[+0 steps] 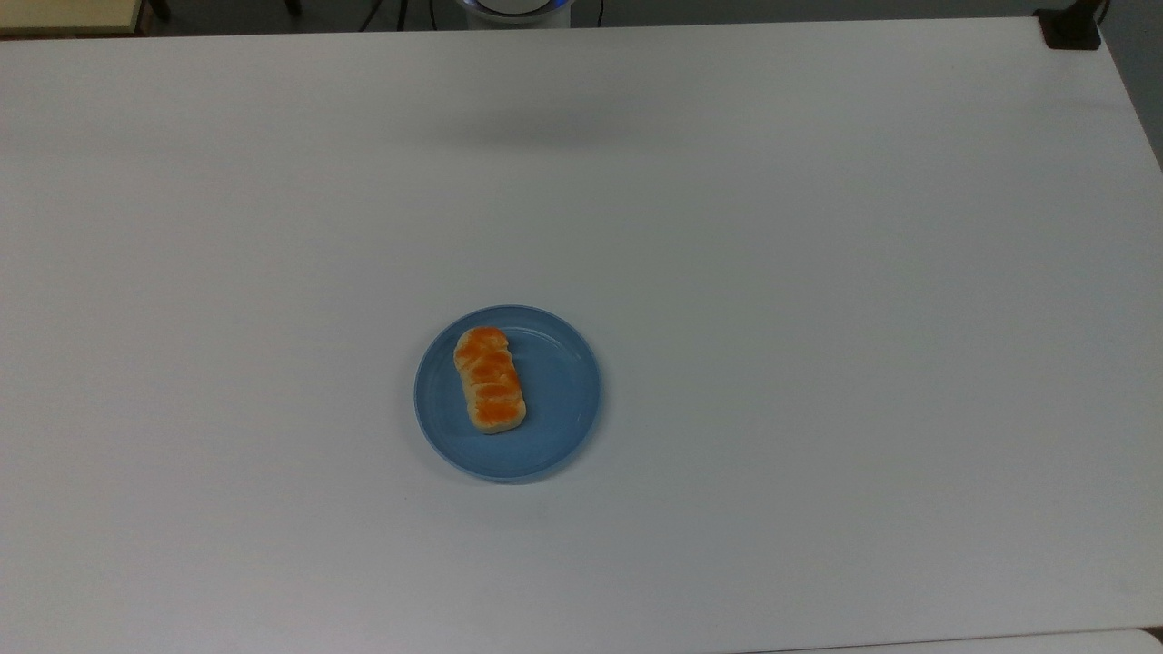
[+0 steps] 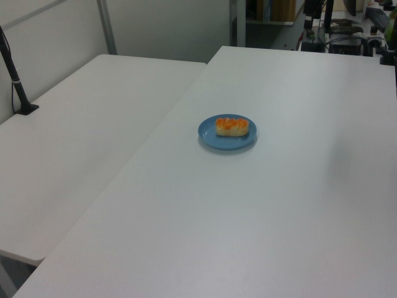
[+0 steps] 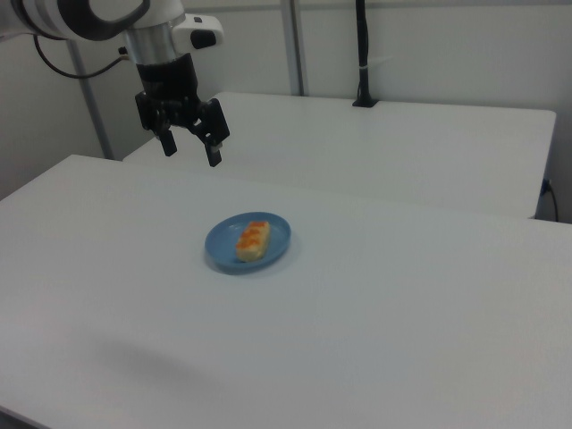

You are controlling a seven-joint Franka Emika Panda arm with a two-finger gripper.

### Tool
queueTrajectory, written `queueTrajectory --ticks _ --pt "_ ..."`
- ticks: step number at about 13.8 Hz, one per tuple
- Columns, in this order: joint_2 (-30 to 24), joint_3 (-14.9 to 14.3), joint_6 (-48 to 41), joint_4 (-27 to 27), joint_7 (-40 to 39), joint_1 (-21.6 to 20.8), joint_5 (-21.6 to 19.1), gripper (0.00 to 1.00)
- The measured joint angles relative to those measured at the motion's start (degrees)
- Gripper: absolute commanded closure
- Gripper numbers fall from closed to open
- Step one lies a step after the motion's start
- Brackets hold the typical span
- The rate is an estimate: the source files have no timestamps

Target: Put the bread on the table

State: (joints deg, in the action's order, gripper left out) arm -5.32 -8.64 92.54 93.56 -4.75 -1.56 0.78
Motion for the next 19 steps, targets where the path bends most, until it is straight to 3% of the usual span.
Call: queueTrajectory --ticks 19 --pt "0.5 0.0 0.3 0.0 0.0 0.0 0.0 0.00"
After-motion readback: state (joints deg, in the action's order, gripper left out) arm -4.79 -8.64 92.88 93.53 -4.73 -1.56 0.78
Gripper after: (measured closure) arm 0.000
